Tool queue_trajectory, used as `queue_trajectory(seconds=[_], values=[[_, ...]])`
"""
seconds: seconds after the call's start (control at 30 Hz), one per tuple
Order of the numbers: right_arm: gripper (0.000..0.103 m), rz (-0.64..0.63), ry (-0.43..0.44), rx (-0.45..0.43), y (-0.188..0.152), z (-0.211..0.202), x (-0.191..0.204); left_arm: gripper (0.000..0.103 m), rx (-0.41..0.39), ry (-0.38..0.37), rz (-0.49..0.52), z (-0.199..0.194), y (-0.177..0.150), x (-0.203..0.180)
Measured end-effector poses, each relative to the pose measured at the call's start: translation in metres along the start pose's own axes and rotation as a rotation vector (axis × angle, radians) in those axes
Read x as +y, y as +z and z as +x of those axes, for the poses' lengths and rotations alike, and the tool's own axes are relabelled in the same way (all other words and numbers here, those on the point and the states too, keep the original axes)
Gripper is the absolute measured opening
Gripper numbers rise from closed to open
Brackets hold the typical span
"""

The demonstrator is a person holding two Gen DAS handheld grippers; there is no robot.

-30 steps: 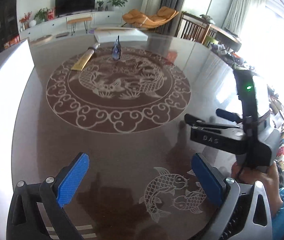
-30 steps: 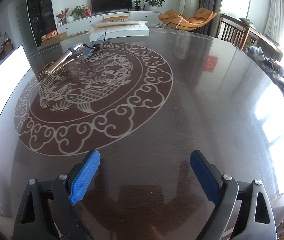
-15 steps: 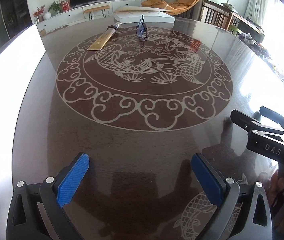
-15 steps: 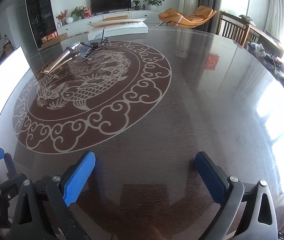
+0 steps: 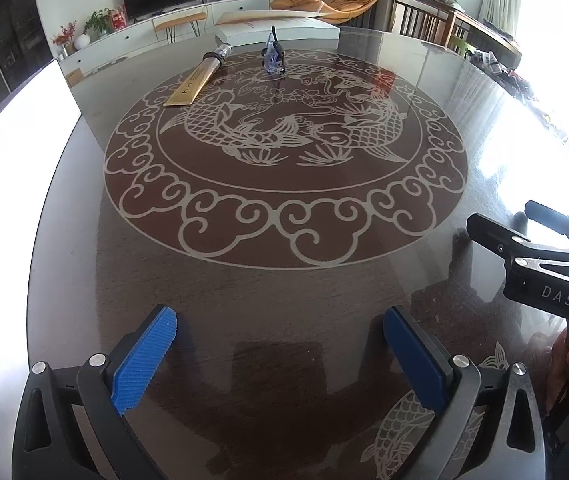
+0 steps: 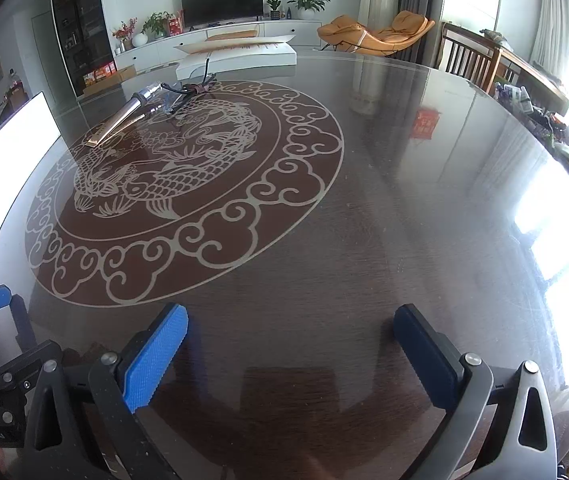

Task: Organize objects
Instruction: 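Move the left tool toward the gold tube on the table, then grasp the gold tube with the left tool and lift it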

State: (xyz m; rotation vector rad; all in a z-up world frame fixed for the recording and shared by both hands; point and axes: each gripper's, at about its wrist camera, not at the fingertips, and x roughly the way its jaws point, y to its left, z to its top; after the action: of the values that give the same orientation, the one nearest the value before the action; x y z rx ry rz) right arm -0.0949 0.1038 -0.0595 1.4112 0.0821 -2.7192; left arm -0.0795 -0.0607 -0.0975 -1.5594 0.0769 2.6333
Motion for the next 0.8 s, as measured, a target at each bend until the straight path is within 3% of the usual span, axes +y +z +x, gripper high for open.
queue_trajectory(seconds=[0.27, 0.47, 0.67, 0.8], values=[[0.103, -0.003, 0.002, -0.001, 0.0, 0.0, 0.001, 0.103, 0.026, -0.024, 0.036, 0.012, 0.023, 0.008], [0.103, -0.003, 0.002, -0.001, 0.0, 0.0, 0.001, 0.103, 0.148, -0.038, 0.096, 0.025, 0.053, 0.012], [0.103, -0.003, 0.002, -0.001, -0.001, 0.0, 0.001, 0.103, 0.026, -0.001, 0.13, 0.01, 0.106, 0.029], [0.103, -0.003, 0.002, -0.001, -0.001, 0.0, 0.001, 0.103, 0.0, 0.019, 0.109, 0.032, 0.158, 0.049]])
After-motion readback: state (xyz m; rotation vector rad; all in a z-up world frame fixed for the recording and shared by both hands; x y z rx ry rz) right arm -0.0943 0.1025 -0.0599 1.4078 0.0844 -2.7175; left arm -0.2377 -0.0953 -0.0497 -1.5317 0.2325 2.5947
